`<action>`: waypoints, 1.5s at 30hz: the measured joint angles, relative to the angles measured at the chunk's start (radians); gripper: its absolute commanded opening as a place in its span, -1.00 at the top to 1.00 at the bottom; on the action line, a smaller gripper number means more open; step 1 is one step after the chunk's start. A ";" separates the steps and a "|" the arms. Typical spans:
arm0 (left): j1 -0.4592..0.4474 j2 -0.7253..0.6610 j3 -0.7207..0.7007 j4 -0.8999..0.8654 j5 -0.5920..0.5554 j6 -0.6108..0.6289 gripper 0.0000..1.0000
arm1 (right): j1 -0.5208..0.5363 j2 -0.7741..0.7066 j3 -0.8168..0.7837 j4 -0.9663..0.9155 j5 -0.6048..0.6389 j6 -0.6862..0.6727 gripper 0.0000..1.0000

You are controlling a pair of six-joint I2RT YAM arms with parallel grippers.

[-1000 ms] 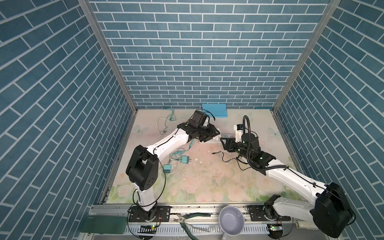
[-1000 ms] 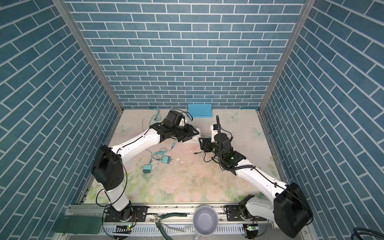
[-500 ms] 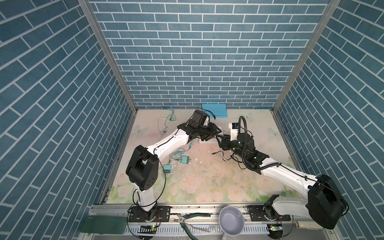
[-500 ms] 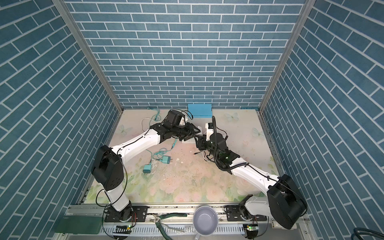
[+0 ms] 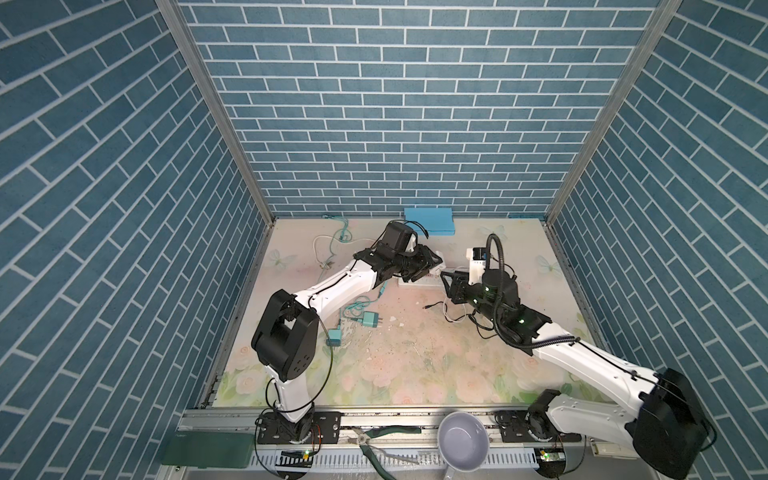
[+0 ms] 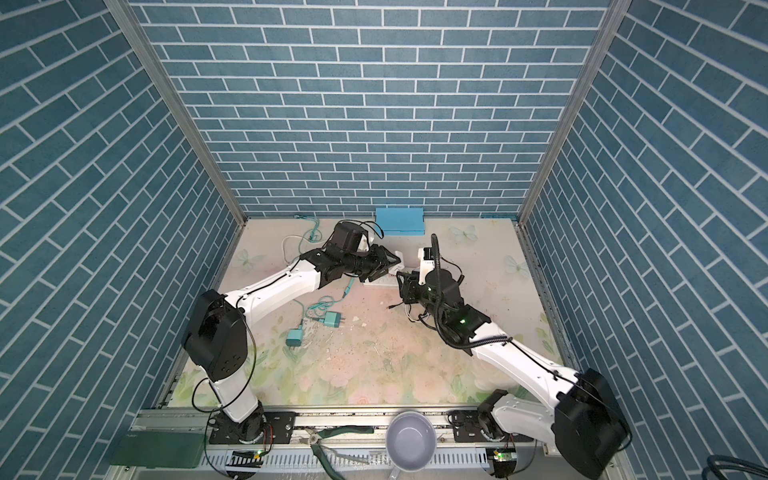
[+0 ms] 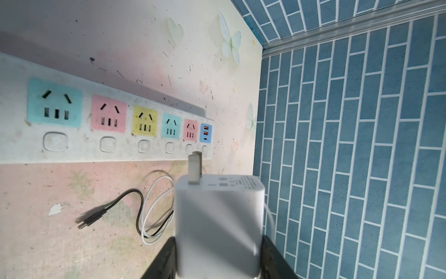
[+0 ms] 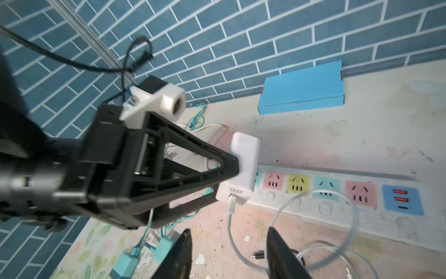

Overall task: Insert plugs into power strip
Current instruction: Pass the plug.

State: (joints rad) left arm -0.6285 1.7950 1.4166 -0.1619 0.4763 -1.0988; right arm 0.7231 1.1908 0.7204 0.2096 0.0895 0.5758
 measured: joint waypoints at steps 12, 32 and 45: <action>0.000 0.000 -0.009 0.022 0.001 -0.031 0.41 | 0.003 0.135 0.002 0.116 -0.008 0.038 0.00; 0.005 -0.007 -0.058 0.095 0.015 -0.072 0.42 | 0.002 0.254 0.045 0.251 0.027 0.026 0.21; 0.008 -0.007 -0.060 0.148 0.024 -0.094 0.42 | 0.002 0.261 0.056 0.291 0.070 0.010 0.24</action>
State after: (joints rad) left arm -0.6201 1.7878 1.3567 -0.0135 0.5007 -1.1927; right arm 0.7254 1.4521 0.7761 0.5011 0.1593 0.5854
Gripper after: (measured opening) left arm 0.517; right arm 0.402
